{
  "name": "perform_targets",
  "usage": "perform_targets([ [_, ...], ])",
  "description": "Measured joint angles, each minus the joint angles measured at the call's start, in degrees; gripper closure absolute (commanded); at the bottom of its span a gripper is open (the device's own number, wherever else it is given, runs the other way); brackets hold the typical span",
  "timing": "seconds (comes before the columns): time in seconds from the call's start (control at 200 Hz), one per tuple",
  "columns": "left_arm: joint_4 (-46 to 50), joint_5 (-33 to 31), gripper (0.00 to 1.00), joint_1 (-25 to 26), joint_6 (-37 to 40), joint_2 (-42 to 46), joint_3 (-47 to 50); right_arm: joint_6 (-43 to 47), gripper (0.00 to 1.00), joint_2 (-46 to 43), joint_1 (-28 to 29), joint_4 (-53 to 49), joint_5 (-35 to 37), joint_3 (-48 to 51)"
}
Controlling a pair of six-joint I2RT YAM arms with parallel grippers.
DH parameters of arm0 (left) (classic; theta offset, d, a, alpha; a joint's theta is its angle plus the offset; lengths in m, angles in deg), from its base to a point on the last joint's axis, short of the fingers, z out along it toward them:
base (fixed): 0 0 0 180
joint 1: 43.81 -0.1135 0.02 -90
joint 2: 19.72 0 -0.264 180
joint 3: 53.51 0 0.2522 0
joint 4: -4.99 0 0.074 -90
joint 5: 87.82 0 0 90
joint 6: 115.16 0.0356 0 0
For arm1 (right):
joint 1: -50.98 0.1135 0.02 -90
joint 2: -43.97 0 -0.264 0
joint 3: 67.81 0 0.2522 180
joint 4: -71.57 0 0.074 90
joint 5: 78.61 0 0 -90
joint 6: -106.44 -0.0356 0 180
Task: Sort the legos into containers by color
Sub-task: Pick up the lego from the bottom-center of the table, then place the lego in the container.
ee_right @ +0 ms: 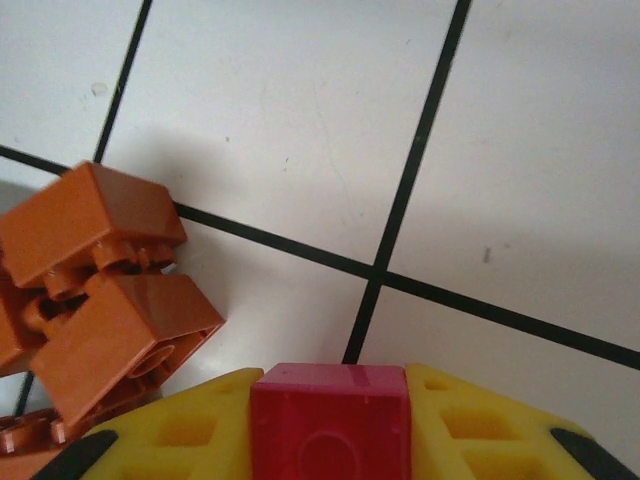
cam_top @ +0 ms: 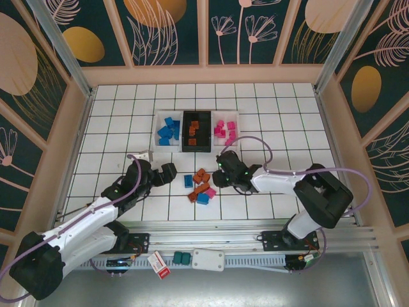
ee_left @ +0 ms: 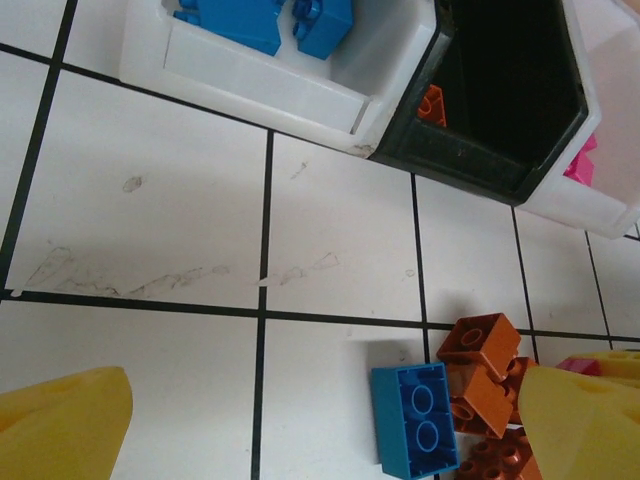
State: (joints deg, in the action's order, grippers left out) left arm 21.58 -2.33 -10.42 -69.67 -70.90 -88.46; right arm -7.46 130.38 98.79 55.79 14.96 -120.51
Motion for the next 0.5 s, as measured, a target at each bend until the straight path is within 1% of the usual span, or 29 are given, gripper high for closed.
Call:
perform_targets([
  [0.145, -0.1, 0.0, 0.01, 0.0, 0.0, -0.6, 0.4, 1.1, 0.71, -7.1, -3.6, -1.1, 0.2, -0.8],
  [0.245, -0.5, 0.0, 0.01, 0.0, -0.1, -1.2, 0.9, 2.4, 0.71, -8.5, -6.3, -1.7, 0.5, -4.8],
  [0.375, -1.0, 0.0, 0.01, 0.0, -0.2, -2.3, 1.0, 4.1, 0.71, -5.7, -9.6, -0.5, 0.5, -12.3],
  [0.5, -1.3, 0.2, 0.01, 0.0, -0.2, -3.0, 1.0, 4.8, 0.71, 2.6, -12.5, 1.9, 0.6, -20.4],
])
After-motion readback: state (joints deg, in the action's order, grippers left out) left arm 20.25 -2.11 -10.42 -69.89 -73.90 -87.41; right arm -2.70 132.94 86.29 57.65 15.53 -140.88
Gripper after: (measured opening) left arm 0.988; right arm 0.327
